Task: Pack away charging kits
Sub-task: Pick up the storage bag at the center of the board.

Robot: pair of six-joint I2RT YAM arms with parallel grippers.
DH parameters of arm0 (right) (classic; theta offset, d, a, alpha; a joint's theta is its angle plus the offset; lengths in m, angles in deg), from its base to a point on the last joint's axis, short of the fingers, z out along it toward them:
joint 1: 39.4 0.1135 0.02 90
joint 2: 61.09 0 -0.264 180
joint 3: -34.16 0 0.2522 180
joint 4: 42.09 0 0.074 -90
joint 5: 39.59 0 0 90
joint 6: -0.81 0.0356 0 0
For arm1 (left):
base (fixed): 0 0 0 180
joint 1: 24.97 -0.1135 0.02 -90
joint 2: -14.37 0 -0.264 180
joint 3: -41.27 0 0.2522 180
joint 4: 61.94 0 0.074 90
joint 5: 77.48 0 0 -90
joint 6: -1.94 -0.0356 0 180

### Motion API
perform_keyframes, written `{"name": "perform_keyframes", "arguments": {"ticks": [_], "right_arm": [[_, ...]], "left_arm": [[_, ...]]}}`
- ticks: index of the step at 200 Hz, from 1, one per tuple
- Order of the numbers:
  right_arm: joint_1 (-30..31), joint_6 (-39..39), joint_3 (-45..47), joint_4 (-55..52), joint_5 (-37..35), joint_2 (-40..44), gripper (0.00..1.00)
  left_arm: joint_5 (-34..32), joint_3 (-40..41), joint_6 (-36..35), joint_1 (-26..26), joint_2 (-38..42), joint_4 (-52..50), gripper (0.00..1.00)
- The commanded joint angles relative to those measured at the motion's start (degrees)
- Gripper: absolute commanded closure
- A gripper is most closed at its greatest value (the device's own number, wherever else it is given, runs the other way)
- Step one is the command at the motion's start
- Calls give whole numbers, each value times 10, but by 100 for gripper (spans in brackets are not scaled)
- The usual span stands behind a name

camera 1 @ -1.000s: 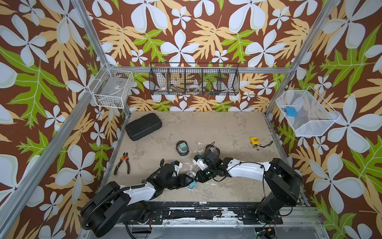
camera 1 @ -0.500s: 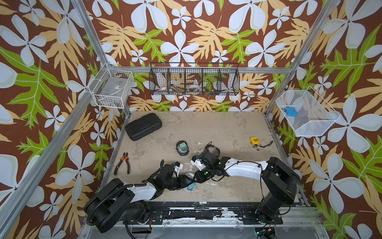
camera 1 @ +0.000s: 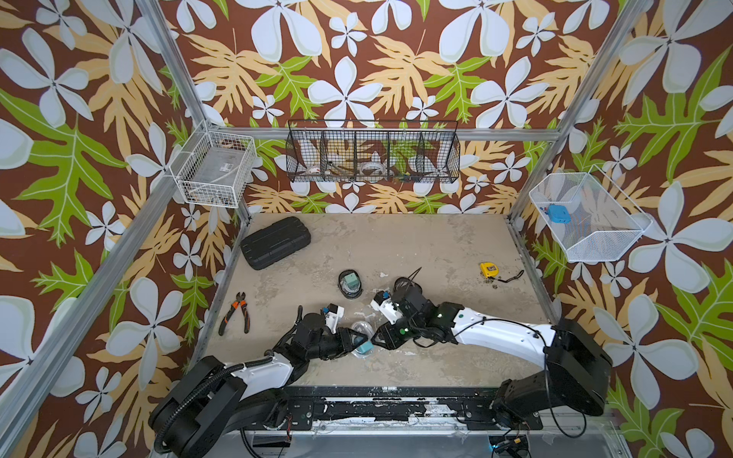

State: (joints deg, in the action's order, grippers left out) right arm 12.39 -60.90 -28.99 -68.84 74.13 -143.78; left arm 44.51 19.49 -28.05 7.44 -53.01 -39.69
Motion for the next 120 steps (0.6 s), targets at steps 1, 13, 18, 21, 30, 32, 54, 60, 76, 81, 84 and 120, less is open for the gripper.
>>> {"name": "perform_keyframes", "arguments": {"ticks": [1, 13, 18, 21, 30, 32, 54, 60, 76, 81, 84, 120], "right_arm": [[13, 1, 28, 12, -25, 48, 61], [29, 0, 43, 25, -33, 74, 61], [37, 0, 49, 31, -38, 81, 61], [44, -1, 52, 35, -40, 88, 61], [60, -3, 57, 48, -48, 99, 61], [62, -5, 58, 50, -49, 101, 61], [86, -8, 58, 73, -71, 120, 61], [87, -7, 58, 77, -78, 123, 61], [87, -11, 55, 86, -89, 126, 61], [87, -12, 54, 87, -93, 127, 62], [86, -14, 53, 89, -95, 126, 62], [86, -24, 54, 113, -106, 121, 63]], "left_arm": [[13, -5, 30, -6, 12, 31, 75], [21, -8, 49, -7, 16, 45, 75], [25, -10, 58, -7, 17, 49, 75], [27, -11, 63, -7, 18, 51, 75], [30, -15, 81, -7, 24, 55, 75], [30, -17, 85, -7, 26, 54, 75], [21, -32, 120, -7, 51, 30, 75], [17, -36, 128, -7, 59, 22, 75], [3, -39, 158, -7, 81, 0, 74], [-2, -38, 169, -7, 88, -4, 74], [-5, -36, 175, -7, 92, -4, 74], [-25, -28, 222, -7, 130, -10, 74]]}}
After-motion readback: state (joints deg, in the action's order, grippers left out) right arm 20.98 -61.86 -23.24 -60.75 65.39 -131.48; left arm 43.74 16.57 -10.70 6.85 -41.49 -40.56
